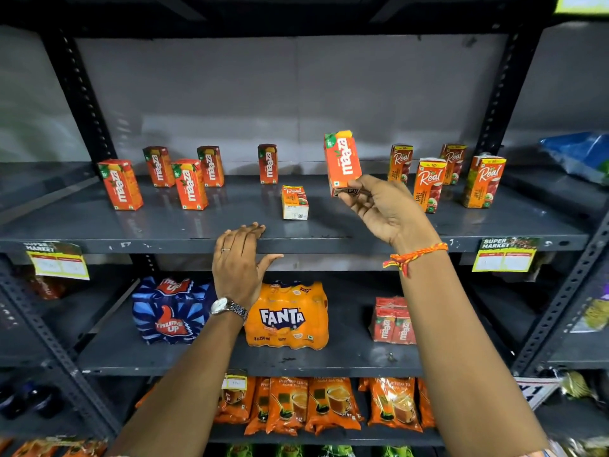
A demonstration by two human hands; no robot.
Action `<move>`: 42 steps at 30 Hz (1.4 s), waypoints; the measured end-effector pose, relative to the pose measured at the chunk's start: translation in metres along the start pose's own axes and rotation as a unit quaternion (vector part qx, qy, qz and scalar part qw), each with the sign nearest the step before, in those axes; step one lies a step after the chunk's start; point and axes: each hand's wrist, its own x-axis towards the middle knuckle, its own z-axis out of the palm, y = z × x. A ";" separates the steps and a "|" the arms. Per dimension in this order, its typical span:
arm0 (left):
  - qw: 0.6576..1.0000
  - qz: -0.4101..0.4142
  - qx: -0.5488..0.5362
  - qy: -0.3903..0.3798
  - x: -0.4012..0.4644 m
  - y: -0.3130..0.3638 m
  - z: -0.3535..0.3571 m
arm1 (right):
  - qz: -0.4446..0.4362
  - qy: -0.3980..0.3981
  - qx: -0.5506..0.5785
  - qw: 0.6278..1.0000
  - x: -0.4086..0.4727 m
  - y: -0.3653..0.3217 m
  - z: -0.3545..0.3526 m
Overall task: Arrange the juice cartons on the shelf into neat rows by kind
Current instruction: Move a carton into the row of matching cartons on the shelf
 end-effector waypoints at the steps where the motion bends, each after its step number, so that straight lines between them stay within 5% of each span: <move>1: 1.000 -0.001 -0.002 -0.001 0.000 0.000 0.000 | -0.013 -0.008 -0.003 1.000 -0.006 -0.003 0.000; 14: 1.000 -0.006 -0.001 -0.016 0.001 0.002 -0.003 | -0.194 -0.061 -0.083 0.976 -0.078 -0.021 -0.008; 28: 0.997 0.043 0.012 -0.055 0.003 -0.011 -0.012 | -0.117 -0.131 -0.004 0.984 -0.046 -0.019 -0.002; 35: 0.993 -0.020 0.087 -0.073 0.004 -0.066 -0.026 | -0.164 -0.097 -0.273 0.943 0.002 0.018 0.037; 42: 0.997 -0.003 0.049 -0.064 0.001 -0.107 -0.039 | -0.183 -0.063 -0.491 0.849 0.046 0.070 0.106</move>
